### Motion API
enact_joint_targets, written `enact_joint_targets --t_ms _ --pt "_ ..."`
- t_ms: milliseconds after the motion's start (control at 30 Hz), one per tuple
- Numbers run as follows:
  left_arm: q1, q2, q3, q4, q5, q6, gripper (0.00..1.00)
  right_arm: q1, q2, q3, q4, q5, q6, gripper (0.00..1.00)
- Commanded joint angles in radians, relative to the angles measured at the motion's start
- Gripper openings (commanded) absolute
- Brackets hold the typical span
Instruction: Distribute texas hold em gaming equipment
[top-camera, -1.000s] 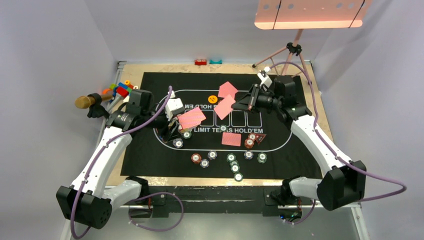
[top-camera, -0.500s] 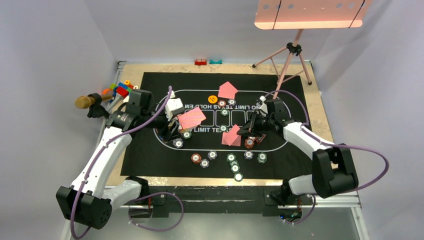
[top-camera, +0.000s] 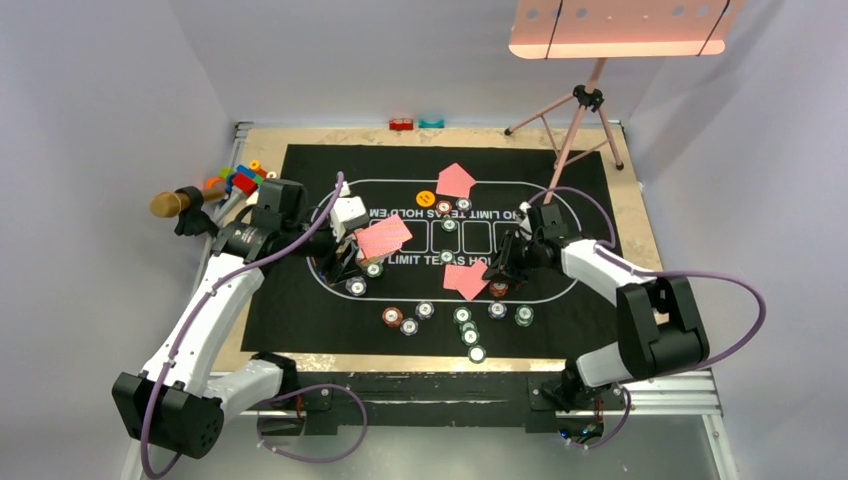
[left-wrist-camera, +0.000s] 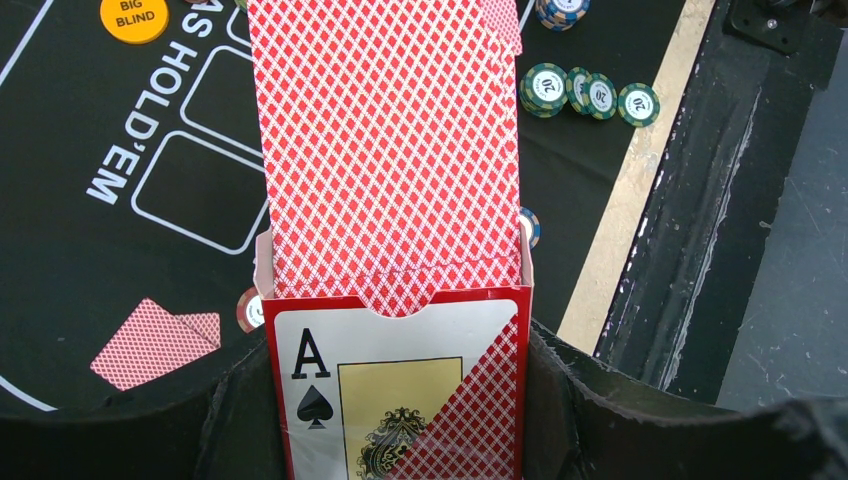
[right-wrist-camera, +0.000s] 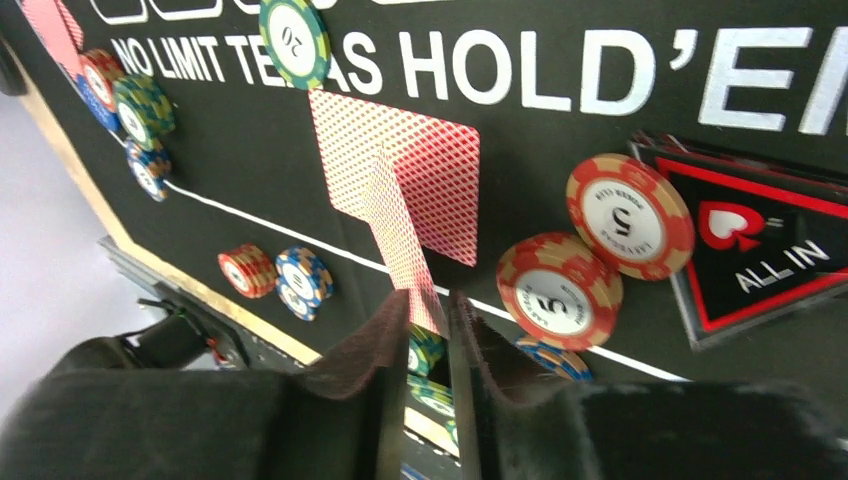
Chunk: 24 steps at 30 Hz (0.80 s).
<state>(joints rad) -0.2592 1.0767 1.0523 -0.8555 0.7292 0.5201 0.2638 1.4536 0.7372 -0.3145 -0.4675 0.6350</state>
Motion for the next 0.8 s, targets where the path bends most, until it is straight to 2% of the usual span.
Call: enact_joint_targets --t_ms 0,100,233,400,533,633,767 --pt "0.008 -0.017 0.037 0.015 0.05 0.018 0.0 0.006 -0.081 0.065 -0.094 0.085 -0.036 0.29" --pt "0.008 -0.019 0.034 0.015 0.05 0.018 0.0 0.008 -0.125 0.081 -0.134 0.125 -0.038 0.39" --pt "0.008 -0.021 0.031 0.017 0.05 0.018 0.0 0.026 -0.178 0.11 -0.188 0.169 -0.043 0.63" --pt "0.008 -0.02 0.031 0.024 0.054 0.01 0.0 0.091 -0.237 0.206 -0.209 0.15 -0.023 0.82" --pt "0.008 -0.02 0.029 0.035 0.056 -0.001 0.0 0.178 -0.261 0.31 -0.118 0.039 0.038 0.88" --pt "0.007 -0.018 0.031 0.037 0.059 -0.004 0.0 0.217 -0.242 0.343 0.028 -0.096 0.128 0.91" --pt "0.007 -0.02 0.034 0.035 0.061 -0.008 0.0 0.241 -0.201 0.343 0.243 -0.177 0.25 0.93"
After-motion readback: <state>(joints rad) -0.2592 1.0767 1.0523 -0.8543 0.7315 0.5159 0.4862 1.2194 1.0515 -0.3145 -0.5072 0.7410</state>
